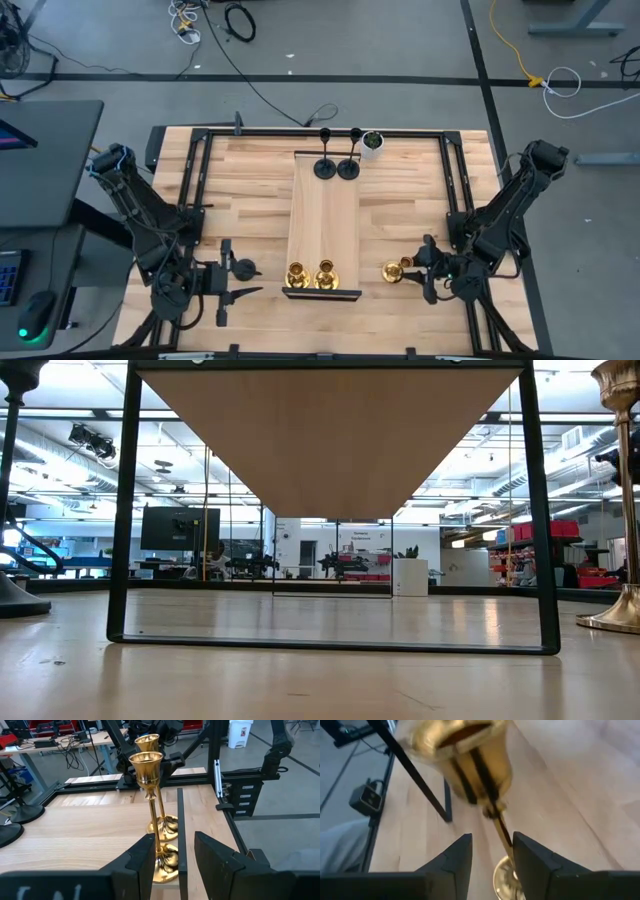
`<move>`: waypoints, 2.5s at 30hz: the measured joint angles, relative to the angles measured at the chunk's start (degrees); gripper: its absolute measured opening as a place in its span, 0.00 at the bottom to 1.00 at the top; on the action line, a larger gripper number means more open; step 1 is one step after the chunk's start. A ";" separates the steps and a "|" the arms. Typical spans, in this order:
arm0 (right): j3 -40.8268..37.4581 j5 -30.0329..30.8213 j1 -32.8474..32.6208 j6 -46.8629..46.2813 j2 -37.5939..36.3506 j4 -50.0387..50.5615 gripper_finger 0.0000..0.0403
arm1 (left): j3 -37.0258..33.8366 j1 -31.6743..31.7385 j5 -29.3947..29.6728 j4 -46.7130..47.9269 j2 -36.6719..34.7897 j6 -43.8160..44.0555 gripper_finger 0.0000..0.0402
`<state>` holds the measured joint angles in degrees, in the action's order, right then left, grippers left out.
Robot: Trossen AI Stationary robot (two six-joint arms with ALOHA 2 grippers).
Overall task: Pick & Place candle stick holders
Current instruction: Align the golden candle holder with the other golden holder on the shelf
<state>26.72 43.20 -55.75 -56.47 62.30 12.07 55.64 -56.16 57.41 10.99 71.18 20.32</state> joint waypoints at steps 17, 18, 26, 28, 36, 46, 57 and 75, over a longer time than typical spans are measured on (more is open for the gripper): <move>0.00 5.20 2.80 5.00 -0.02 -2.27 0.35 | 0.00 -0.01 0.00 0.01 0.02 -0.02 0.34; 0.00 4.87 2.80 4.99 -0.02 -2.27 0.35 | 0.00 -0.01 0.00 0.01 0.01 -0.03 0.34; 0.00 3.63 2.80 5.11 0.00 -2.29 0.20 | 0.00 -0.02 0.00 0.03 0.02 -0.05 0.34; 0.00 3.06 2.80 5.18 0.00 -2.26 0.14 | 0.00 0.00 0.00 0.03 0.02 -0.05 0.34; 0.15 2.42 2.81 5.99 -0.02 -2.97 0.03 | 0.00 -0.01 0.00 0.03 0.02 -0.06 0.34; 4.09 -0.69 2.89 8.70 -0.12 -1.36 0.01 | 0.00 -0.01 0.00 0.05 0.02 -0.09 0.34; 28.00 3.34 4.91 25.54 -0.17 13.81 0.01 | 0.00 0.00 0.00 0.07 0.02 -0.04 0.34; 51.74 -6.46 13.12 44.83 17.43 19.91 0.01 | 0.00 0.00 0.00 0.05 0.02 -0.04 0.34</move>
<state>78.46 36.74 -42.63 -11.64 79.73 31.99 55.64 -56.16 57.41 11.05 71.20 20.27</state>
